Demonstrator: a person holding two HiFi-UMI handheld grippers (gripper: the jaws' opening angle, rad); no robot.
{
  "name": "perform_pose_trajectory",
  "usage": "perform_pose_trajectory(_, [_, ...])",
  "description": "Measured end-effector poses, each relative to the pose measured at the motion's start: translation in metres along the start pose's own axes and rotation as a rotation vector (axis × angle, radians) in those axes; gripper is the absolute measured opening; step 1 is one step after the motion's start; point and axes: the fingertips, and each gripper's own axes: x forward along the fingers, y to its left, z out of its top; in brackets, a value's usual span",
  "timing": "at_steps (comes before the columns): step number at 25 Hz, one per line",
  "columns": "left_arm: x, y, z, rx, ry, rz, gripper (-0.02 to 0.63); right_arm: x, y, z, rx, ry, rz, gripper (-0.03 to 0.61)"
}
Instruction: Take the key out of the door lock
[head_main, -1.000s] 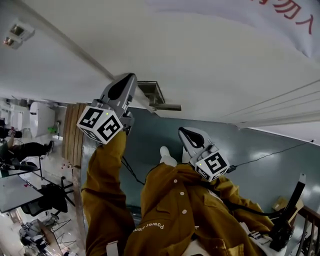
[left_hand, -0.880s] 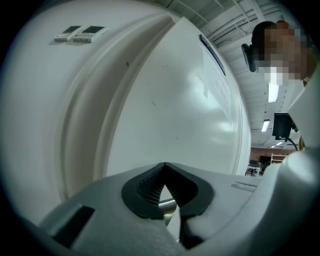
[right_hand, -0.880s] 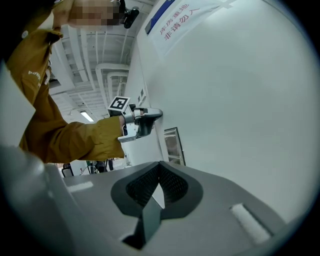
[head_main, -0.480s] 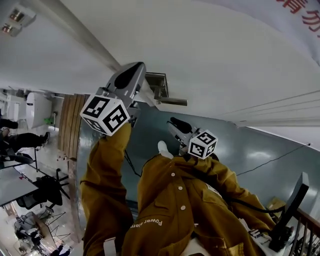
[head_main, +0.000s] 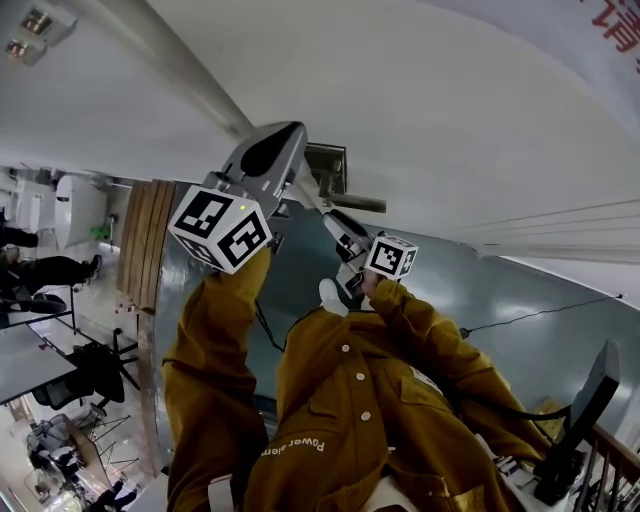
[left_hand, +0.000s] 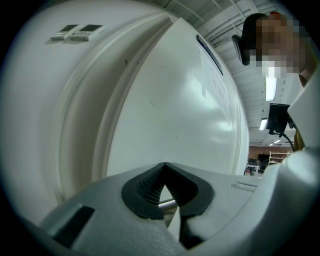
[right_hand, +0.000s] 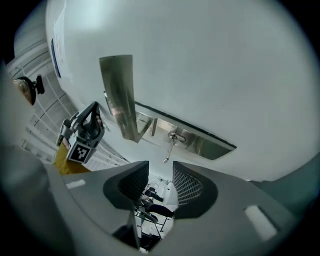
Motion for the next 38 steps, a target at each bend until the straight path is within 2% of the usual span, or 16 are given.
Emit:
perform_pose_trajectory(8, [-0.001, 0.0, 0.001, 0.001, 0.007, -0.005, 0.002, 0.019, -0.004, 0.018, 0.06, -0.057, 0.004, 0.124])
perform_pose_trajectory(12, [0.0, 0.002, 0.001, 0.002, 0.01, -0.004, 0.002, 0.027, -0.008, 0.022, 0.073, -0.065, 0.001, 0.059])
perform_pose_trajectory(13, [0.0, 0.002, 0.0, 0.003, 0.011, -0.004, 0.002, 0.028, -0.009, 0.022, 0.087, -0.067, 0.002, 0.041])
perform_pose_trajectory(17, [-0.001, 0.0, -0.001, 0.014, 0.013, -0.004, 0.002, 0.028, 0.0, 0.02, 0.207, -0.099, 0.07, 0.041])
perform_pose_trajectory(19, [-0.001, 0.0, -0.001, 0.021, 0.014, -0.005, 0.003, 0.027, -0.005, 0.02, 0.209, -0.1, 0.048, 0.035])
perform_pose_trajectory(27, [-0.001, 0.004, -0.005, 0.012, -0.011, -0.004, 0.003, 0.024, -0.017, 0.017, 0.324, -0.138, -0.02, 0.023])
perform_pose_trajectory(29, [-0.001, 0.003, -0.006, 0.01, -0.009, -0.001, 0.003, 0.02, -0.016, 0.008, 0.348, -0.131, -0.041, 0.023])
perform_pose_trajectory(32, [0.0, 0.003, -0.005, 0.002, -0.012, 0.001, 0.003, 0.011, -0.002, -0.008, 0.343, -0.11, 0.004, 0.023])
perform_pose_trajectory(36, [0.0, 0.004, -0.006, -0.014, -0.024, -0.003, 0.003, -0.005, 0.007, -0.026, 0.323, -0.03, 0.006, 0.023])
perform_pose_trajectory(38, [0.0, 0.006, -0.007, -0.019, -0.029, -0.004, 0.002, -0.012, 0.023, -0.031, 0.307, 0.012, 0.046, 0.023])
